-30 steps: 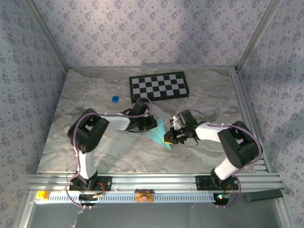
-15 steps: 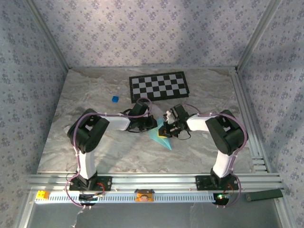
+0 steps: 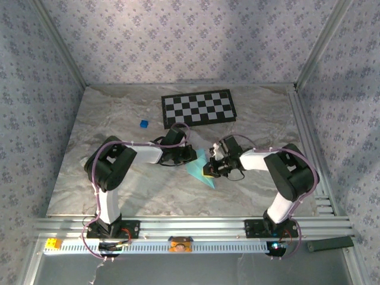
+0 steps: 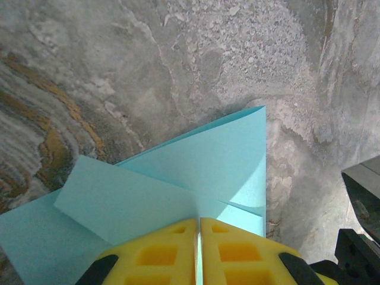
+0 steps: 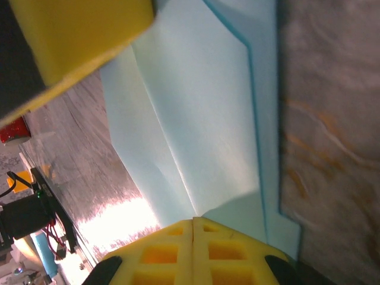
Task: Fold a paper plane with a square sheet of paper (pick it up from the middle)
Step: Fourth fold the wing at the center of the table.
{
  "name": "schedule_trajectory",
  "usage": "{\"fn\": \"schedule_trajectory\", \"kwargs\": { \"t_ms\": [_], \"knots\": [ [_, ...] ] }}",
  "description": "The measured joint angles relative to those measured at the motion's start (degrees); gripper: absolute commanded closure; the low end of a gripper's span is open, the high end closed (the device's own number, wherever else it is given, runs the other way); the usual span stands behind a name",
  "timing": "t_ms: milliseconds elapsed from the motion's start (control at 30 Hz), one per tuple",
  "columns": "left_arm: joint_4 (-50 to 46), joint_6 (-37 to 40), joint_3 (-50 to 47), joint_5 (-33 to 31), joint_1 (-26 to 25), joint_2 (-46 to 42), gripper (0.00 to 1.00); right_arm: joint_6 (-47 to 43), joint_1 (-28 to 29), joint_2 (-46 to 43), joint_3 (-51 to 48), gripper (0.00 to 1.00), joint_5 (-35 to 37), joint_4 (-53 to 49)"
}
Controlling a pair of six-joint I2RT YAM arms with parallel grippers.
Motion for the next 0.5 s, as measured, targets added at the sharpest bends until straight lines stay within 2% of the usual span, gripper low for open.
{"fn": "schedule_trajectory", "kwargs": {
  "t_ms": [500],
  "knots": [
    [0.48,0.00,-0.28,0.66,0.17,0.00,0.90,-2.16,-1.49,-7.93,-7.58,0.95,-0.26,-3.58]
  ]
}}
